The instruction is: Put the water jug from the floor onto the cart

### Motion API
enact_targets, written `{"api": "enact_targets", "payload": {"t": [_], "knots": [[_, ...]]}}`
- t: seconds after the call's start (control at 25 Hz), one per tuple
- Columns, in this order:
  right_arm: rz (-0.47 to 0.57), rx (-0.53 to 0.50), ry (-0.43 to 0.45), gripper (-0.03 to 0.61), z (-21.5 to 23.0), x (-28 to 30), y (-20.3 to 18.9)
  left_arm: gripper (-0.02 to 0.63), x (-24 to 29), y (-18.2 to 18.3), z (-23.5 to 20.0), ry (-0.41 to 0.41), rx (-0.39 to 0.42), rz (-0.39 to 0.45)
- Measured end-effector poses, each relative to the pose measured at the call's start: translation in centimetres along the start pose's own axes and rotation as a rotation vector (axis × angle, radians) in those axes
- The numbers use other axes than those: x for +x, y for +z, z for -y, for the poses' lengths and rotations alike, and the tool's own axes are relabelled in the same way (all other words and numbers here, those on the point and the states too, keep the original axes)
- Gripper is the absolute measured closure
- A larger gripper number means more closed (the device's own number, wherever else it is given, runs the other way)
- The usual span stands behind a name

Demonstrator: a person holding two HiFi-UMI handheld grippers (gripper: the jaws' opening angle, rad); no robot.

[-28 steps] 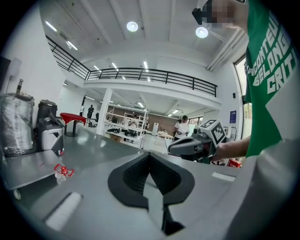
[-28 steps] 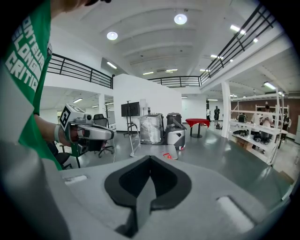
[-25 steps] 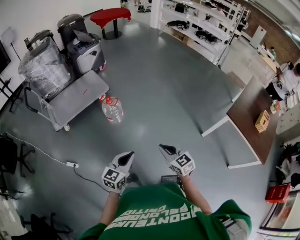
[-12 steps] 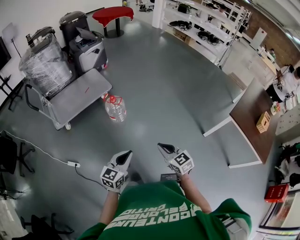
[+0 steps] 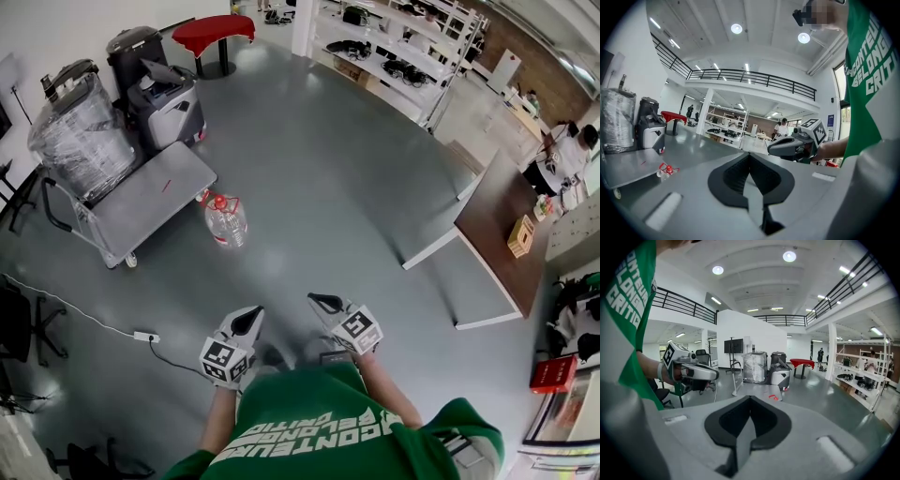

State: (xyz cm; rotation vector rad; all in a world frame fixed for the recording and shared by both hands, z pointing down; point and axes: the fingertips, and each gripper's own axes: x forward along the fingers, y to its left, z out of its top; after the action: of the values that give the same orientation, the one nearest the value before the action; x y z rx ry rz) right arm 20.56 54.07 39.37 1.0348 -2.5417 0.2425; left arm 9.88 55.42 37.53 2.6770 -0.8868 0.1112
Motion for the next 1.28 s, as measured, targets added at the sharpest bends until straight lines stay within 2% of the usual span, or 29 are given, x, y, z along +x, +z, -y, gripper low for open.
{"api": "enact_targets", "payload": {"t": [0.24,0.72,1.28], "knots": [[0.016,0.040,0.008,0.589,1.1,0.2,0.1,0.606,0.6,-0.2,-0.1,0.002,-0.003,-0.016],[0.038,0.007,0.132,0.589,3.1,5.2,2.2,0.606,1.4,1.2,-3.5,0.111,-0.003,-0.013],[0.039,0.011,0.181,0.589,10.9,8.8,3.6,0.606,8.7,4.5,-7.1,0.126,0.019,-0.024]]}}
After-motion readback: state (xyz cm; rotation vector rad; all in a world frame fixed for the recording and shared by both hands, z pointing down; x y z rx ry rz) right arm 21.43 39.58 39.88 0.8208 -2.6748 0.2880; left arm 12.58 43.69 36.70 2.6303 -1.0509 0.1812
